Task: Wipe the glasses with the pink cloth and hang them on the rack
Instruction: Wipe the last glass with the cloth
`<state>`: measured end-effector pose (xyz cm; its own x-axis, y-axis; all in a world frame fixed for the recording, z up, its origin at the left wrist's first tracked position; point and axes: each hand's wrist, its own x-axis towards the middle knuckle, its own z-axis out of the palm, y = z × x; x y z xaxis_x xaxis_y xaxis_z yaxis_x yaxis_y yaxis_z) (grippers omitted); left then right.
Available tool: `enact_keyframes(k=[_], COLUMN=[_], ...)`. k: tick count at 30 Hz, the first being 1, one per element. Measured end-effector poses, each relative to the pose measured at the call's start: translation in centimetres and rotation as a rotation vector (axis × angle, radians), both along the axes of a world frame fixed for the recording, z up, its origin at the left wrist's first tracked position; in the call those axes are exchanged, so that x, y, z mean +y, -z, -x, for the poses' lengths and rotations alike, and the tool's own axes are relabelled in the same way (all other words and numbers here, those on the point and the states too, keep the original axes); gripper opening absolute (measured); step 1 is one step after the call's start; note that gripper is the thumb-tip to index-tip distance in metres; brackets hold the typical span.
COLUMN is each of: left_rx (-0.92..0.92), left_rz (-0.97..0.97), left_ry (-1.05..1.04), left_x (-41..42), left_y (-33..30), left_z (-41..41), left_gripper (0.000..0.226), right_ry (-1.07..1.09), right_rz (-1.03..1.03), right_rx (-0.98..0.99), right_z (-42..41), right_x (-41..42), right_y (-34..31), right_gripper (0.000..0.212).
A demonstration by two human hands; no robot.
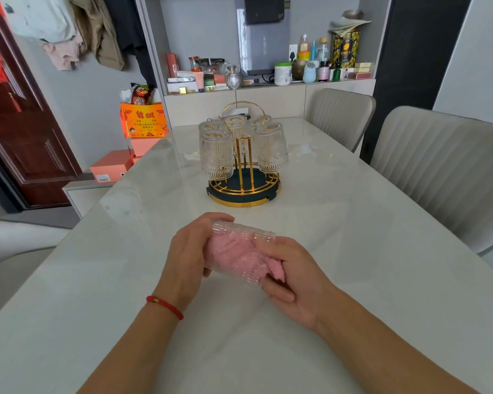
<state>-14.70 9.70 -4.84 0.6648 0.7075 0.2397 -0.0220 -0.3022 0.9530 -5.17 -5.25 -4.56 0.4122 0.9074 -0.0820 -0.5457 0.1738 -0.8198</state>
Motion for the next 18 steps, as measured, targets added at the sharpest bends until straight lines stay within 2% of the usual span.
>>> enact_keyframes(k=[3, 5, 6, 8, 10, 11, 13, 15, 17, 18], left_rx=[0.149, 0.176, 0.157, 0.029, -0.112, -0.133, -0.071, 0.027, 0.15, 0.168], left_rz=[0.372, 0.377, 0.307, 0.15, 0.029, 0.022, 0.195, 0.423, 0.481, 0.485], left_ry=[0.035, -0.07, -0.135, -0.187, -0.106, -0.071, -0.029, 0.043, 0.012, -0.047], left_x=[-0.6, -1.0, -1.2, -1.6, -1.7, -1.7, -1.5, -1.2, -1.2, -1.1], left_y=[-0.9, -0.9, -0.8, -0.6, -0.6, -0.5, -0.4, -0.2, -0.2, -0.2], left_z=[0.2, -0.3, -0.6, -0.7, -0.5, -0.3, -0.3, -0.3, -0.4, -0.4], left_gripper=[0.043, 0.038, 0.038, 0.04, 0.037, 0.038, 0.047, 0.056, 0.052, 0.047], right_ry=[0.045, 0.032, 0.028, -0.026, -0.085, -0.096, -0.07, -0.003, 0.034, 0.035], right_rz=[0.115, 0.14, 0.131, 0.043, -0.077, -0.102, -0.047, 0.07, 0.143, 0.146], right_rx=[-0.365, -0.46, -0.396, -0.116, 0.11, 0.137, -0.022, -0.329, -0.565, -0.574], right_z=[-0.6, -0.5, -0.4, -0.2, -0.1, -0.3, -1.0, -1.3, -1.0, -0.9], right_x=[0.3, 0.7, 0.7, 0.6, 0.5, 0.4, 0.1, 0.0, 0.2, 0.3], right_y=[0.1, 0.5, 0.7, 0.9, 0.7, 0.6, 0.2, 0.0, -0.1, 0.1], right_gripper=[0.03, 0.04, 0.039, 0.029, 0.021, 0.021, 0.018, 0.035, 0.048, 0.045])
